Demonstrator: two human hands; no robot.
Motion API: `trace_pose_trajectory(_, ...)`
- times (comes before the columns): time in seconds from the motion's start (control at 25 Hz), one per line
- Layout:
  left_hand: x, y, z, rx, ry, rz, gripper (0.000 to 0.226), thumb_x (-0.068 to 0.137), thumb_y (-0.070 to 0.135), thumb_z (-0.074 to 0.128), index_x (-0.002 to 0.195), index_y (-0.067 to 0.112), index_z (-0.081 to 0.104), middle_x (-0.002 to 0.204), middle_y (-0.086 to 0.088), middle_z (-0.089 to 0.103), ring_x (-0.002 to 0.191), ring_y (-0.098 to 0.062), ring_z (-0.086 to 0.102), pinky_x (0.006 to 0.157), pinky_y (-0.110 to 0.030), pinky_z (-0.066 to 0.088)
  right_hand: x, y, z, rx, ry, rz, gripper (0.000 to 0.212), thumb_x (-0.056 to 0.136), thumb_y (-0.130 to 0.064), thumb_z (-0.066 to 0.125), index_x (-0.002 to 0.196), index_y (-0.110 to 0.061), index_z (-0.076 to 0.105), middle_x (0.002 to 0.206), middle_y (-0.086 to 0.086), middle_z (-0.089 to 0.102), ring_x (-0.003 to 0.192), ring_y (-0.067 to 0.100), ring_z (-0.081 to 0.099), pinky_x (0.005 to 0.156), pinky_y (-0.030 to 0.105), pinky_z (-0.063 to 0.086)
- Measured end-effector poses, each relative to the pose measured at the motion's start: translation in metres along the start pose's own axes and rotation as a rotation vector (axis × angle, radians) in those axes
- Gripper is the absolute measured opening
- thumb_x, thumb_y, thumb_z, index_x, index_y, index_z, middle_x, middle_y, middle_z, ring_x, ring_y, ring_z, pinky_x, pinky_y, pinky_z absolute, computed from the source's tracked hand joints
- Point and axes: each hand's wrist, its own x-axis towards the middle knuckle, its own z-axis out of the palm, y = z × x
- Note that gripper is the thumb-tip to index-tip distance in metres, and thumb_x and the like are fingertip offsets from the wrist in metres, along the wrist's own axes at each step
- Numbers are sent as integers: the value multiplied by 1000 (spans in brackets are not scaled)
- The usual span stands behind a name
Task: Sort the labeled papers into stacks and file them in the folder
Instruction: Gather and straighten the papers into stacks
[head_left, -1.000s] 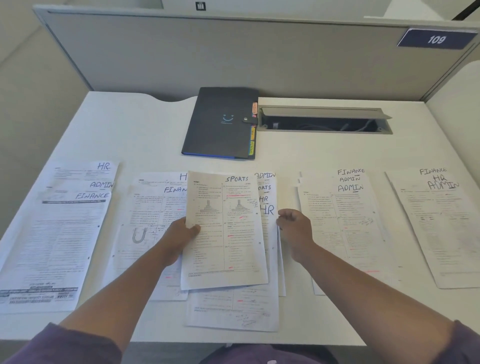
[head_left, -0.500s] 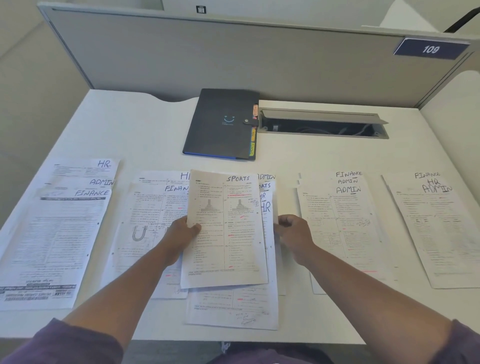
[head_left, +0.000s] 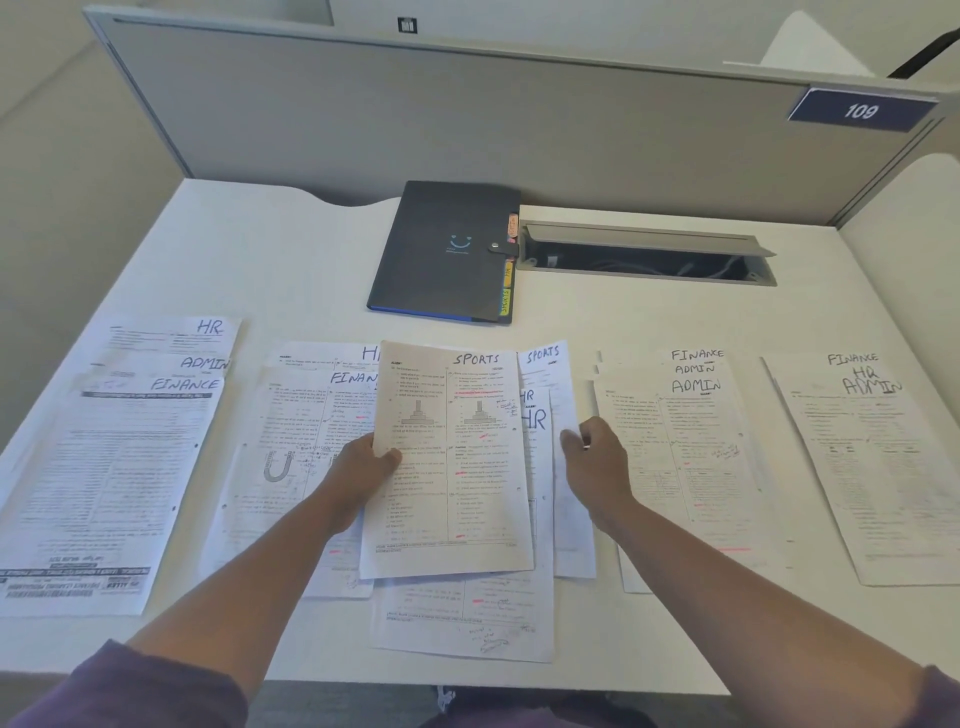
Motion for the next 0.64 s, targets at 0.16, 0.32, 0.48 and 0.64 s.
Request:
trace_pose_trajectory(0.16, 1, 0, 0, -4, 3, 0, 16, 106, 18, 59, 110, 27, 71, 107, 0, 81, 99, -29, 77, 94, -56, 60, 0, -16, -31, -189, 122, -169, 14, 106, -20, 44, 97, -13, 53, 75, 7, 58, 66, 26, 50, 60, 38, 39)
trace_pose_trajectory(0.32, 1, 1, 1, 7, 9, -8, 16, 106, 18, 59, 112, 25, 71, 108, -1, 80, 100, -31, 76, 94, -57, 60, 7, -42, -74, -316, 178, -301, 19, 107, -20, 45, 97, -9, 58, 75, 2, 57, 74, 29, 52, 69, 41, 42)
trace_pose_trajectory(0.48, 1, 1, 0, 9, 8, -13, 15, 106, 19, 60, 113, 25, 71, 106, -2, 81, 98, -32, 77, 93, -58, 60, 2, -74, -103, -446, 217, -387, 19, 107, -24, 44, 94, -16, 55, 70, -4, 57, 64, 17, 52, 56, 36, 35)
trace_pose_trajectory(0.64, 0, 3, 2, 23, 20, -21, 13, 105, 19, 60, 110, 25, 71, 98, 1, 82, 94, -31, 78, 90, -58, 61, -11, -106, -119, -531, 250, -494, 18, 108, -24, 42, 100, -15, 56, 69, -2, 58, 63, 23, 56, 58, 39, 47)
